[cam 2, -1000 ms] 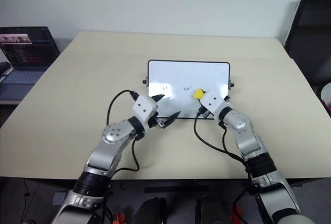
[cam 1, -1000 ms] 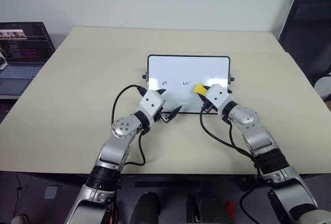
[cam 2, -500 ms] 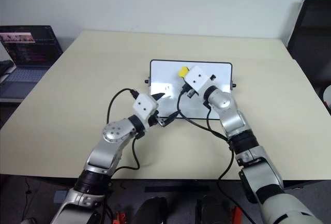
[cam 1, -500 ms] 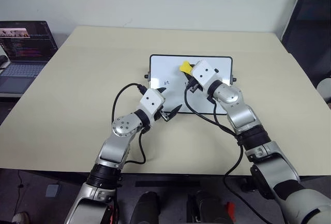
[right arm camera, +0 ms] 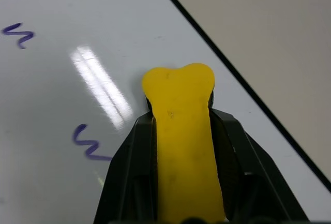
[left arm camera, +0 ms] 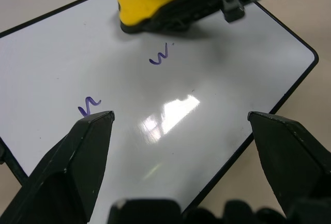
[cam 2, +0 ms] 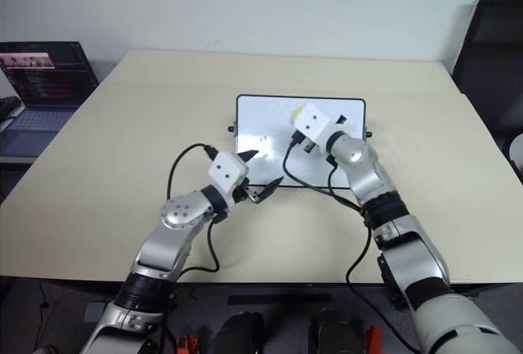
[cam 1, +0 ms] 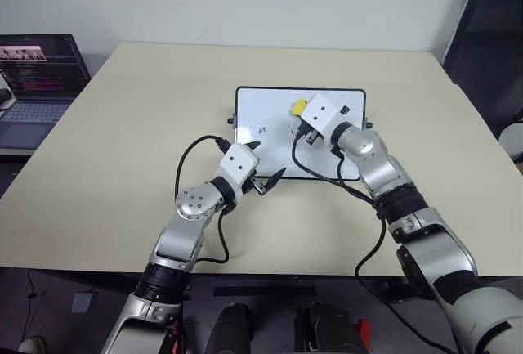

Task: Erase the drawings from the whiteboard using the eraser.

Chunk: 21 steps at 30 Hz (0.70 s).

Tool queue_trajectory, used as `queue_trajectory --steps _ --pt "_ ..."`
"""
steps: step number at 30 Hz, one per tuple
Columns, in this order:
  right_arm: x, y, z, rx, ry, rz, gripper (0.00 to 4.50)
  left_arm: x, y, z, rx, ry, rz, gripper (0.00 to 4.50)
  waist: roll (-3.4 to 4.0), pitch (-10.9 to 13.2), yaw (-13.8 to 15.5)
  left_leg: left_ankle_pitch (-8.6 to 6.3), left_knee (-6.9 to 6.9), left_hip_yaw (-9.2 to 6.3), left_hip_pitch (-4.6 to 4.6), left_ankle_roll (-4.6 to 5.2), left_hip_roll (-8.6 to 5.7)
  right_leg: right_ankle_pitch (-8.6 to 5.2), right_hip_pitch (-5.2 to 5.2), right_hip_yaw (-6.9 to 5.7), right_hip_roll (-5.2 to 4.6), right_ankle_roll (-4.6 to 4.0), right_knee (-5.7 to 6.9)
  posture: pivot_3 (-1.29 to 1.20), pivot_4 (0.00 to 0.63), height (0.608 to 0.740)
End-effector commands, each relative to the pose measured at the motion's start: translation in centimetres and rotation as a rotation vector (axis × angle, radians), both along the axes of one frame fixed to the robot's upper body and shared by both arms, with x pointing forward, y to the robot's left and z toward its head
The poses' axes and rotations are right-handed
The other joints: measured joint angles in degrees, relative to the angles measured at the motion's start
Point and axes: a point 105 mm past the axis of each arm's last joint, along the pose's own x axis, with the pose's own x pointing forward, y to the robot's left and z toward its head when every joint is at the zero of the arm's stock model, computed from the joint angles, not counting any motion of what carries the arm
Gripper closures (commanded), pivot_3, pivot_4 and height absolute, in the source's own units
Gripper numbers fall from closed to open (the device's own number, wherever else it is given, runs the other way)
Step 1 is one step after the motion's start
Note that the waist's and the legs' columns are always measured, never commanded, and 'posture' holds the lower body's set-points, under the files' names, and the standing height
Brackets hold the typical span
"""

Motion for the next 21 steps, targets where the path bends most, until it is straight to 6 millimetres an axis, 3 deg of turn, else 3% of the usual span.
queue_trajectory --steps 1,7,11,14,21 --pt "-1.3 -0.3 -3.2 -0.068 0.093 0.011 3.38 -0.3 -0.2 1.8 -0.016 -0.069 -0.007 0.00 0.00 0.0 0.0 0.00 0.01 0.00 0.02 0.00 0.00 0.00 0.01 0.00 0.00 0.00 0.02 0.00 0.150 0.740" --pt "-4.1 -0.2 -6.7 -0.130 0.193 0.054 3.38 -0.4 0.2 1.7 -0.012 -0.065 0.005 0.00 0.00 0.0 0.0 0.01 0.05 0.01 0.14 0.01 0.03 -0.01 0.09 0.04 0.02 0.01 0.07 0.00 0.150 0.740" --pt "-4.7 -0.7 -7.1 -0.134 0.208 0.047 3.38 -0.3 0.3 1.7 -0.013 -0.064 0.012 0.00 0.00 0.0 0.0 0.05 0.06 0.04 0.18 0.04 0.03 -0.02 0.10 0.04 0.03 0.05 0.07 0.00 0.150 0.740" --pt "-4.2 -1.1 -5.9 -0.081 0.179 0.019 3.38 -0.3 0.3 1.7 -0.014 -0.064 0.012 0.00 0.00 0.0 0.0 0.06 0.06 0.05 0.21 0.05 0.03 -0.02 0.11 0.03 0.03 0.05 0.07 0.00 0.150 0.740" --pt "-2.1 -1.1 0.3 0.135 -0.024 -0.015 3.38 -0.2 0.1 1.8 -0.015 -0.065 0.005 0.00 -0.01 0.0 0.0 0.06 0.05 0.09 0.17 0.05 0.02 0.01 0.08 0.06 0.03 0.03 0.06 0.00 0.150 0.740"
